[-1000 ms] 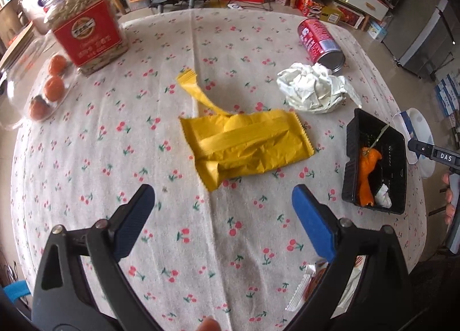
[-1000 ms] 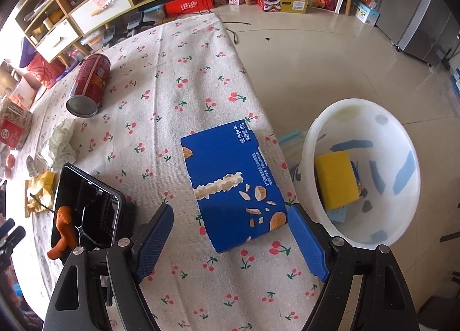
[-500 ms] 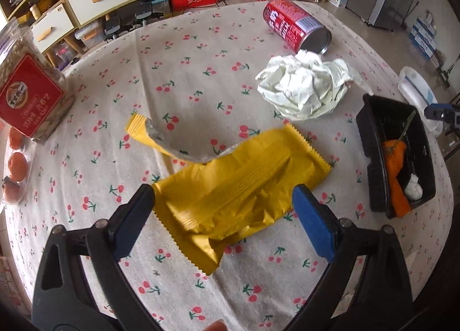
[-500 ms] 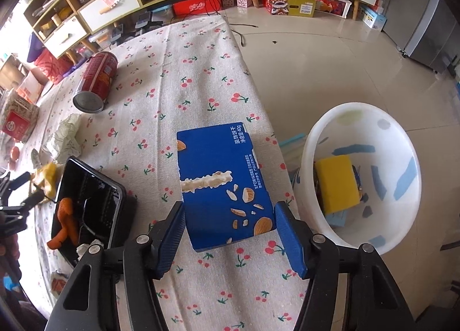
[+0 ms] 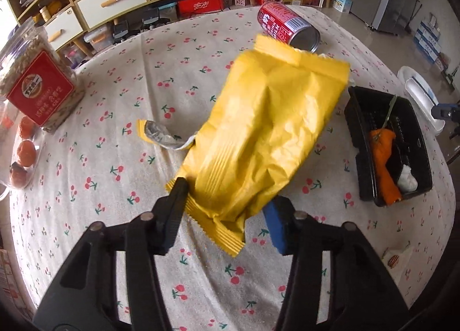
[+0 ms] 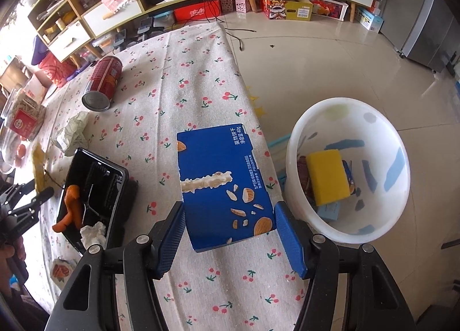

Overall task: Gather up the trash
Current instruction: 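Grasp the yellow wrapper with the left tool while the right tool grasps the blue biscuit box, then drop the yellow wrapper into the bucket with the left tool while the right tool carries the biscuit box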

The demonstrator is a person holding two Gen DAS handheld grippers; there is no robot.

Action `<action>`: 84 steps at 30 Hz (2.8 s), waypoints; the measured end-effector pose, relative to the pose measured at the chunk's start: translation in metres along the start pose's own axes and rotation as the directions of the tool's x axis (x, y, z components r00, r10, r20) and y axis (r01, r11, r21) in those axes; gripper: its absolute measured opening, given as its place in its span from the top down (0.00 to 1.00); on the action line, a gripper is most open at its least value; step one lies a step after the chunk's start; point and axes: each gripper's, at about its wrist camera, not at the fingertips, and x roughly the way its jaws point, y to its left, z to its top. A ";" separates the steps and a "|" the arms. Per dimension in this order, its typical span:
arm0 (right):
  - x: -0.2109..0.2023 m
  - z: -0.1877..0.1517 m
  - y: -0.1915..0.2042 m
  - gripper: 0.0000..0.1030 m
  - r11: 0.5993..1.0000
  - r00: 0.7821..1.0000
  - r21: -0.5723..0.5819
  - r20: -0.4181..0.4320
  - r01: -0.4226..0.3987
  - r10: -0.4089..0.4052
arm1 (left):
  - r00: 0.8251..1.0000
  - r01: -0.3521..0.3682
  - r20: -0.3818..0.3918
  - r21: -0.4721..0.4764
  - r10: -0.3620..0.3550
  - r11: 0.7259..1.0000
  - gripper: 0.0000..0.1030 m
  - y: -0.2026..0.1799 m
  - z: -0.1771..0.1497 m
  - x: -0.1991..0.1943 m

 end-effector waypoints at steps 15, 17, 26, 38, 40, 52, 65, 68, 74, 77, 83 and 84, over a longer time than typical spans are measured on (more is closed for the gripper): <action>-0.013 -0.003 0.002 0.38 1.000 0.999 -0.010 0.034 -0.020 0.020 | 0.992 0.082 0.107 -0.110 -0.070 0.991 0.86 -0.008 0.002 -0.048; -0.016 -0.004 0.001 0.38 1.000 0.999 -0.005 0.044 -0.025 0.025 | 0.990 0.099 0.114 -0.120 -0.085 0.988 0.86 -0.013 0.003 -0.054; -0.042 -0.007 -0.022 0.38 0.997 0.992 0.044 0.111 -0.062 0.057 | 0.980 0.159 0.134 -0.059 -0.150 0.986 0.86 -0.063 0.010 -0.081; -0.075 -0.028 -0.098 0.38 0.980 0.981 0.174 0.183 -0.092 0.060 | 0.955 0.277 0.093 0.053 -0.281 0.959 0.86 -0.165 0.033 -0.085; -0.078 -0.034 -0.116 0.38 0.974 0.980 0.207 0.190 -0.096 0.056 | 0.952 0.287 0.084 0.086 -0.294 0.954 0.86 -0.188 0.040 -0.084; -0.087 -0.073 -0.204 0.38 0.928 0.980 0.360 0.196 -0.091 0.020 | 0.927 0.375 -0.050 0.157 -0.372 0.914 0.85 -0.306 0.081 -0.033; -0.085 -0.071 -0.231 0.38 0.895 0.979 0.433 0.202 -0.105 0.017 | 0.923 0.378 -0.112 0.075 -0.369 0.923 0.64 -0.350 0.100 0.017; -0.084 -0.068 -0.231 0.38 0.895 0.979 0.433 0.203 -0.109 0.022 | 0.926 0.374 -0.076 0.077 -0.369 0.924 0.39 -0.347 0.096 0.008; -0.078 -0.059 -0.223 0.38 0.903 0.982 0.419 0.187 -0.096 0.018 | 0.943 0.334 -0.049 0.106 -0.331 0.937 0.34 -0.325 0.095 -0.008; -0.071 -0.054 -0.217 0.38 0.908 0.985 0.410 0.170 -0.086 0.017 | 0.948 0.317 -0.020 0.103 -0.316 0.943 0.24 -0.302 0.094 -0.020; -0.056 -0.041 -0.204 0.38 0.916 0.991 0.395 0.137 -0.065 0.011 | 0.961 0.276 0.015 0.073 -0.277 0.958 0.21 -0.249 0.084 -0.041; -0.055 -0.039 -0.202 0.38 0.918 0.991 0.392 0.133 -0.059 0.007 | 0.963 0.269 0.018 0.069 -0.271 0.961 0.20 -0.242 0.084 -0.043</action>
